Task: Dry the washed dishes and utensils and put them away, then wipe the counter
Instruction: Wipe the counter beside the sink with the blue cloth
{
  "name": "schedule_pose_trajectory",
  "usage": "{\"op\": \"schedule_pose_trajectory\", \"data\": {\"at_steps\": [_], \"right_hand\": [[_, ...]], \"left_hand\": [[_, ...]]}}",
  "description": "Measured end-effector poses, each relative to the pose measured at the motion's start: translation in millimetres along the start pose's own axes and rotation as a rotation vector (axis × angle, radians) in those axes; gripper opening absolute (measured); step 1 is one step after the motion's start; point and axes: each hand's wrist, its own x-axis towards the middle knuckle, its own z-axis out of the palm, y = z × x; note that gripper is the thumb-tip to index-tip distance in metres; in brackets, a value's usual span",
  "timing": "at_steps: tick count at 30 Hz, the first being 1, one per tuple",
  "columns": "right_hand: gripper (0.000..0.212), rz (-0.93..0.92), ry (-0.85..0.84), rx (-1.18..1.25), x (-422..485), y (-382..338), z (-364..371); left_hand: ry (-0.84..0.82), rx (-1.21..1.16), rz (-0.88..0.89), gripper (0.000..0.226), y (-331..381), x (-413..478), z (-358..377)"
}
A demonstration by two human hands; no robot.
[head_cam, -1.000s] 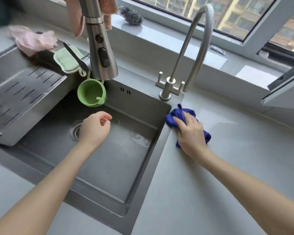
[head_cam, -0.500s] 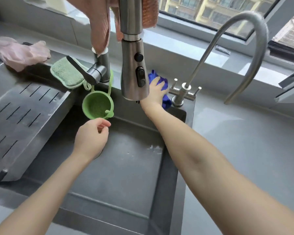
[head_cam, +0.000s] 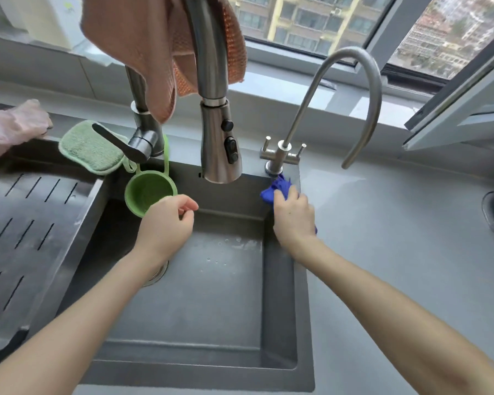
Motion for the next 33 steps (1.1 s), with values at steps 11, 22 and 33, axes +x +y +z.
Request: {"op": "schedule_pose_trajectory", "data": {"at_steps": [11, 22, 33], "right_hand": [[0.041, -0.148, -0.121, 0.179, 36.6, 106.6, 36.7], [0.051, -0.946, -0.122, 0.193, -239.2, 188.6, 34.7], [0.050, 0.579, 0.023, 0.195, -288.5, 262.8, 42.6]], "left_hand": [[-0.034, 0.033, 0.174, 0.020, 39.5, -4.3, 56.0], [-0.026, 0.111, 0.084, 0.023, 87.7, -89.9, 88.4], [0.106, 0.118, 0.072, 0.023, 87.3, -188.6, 54.6]]}}
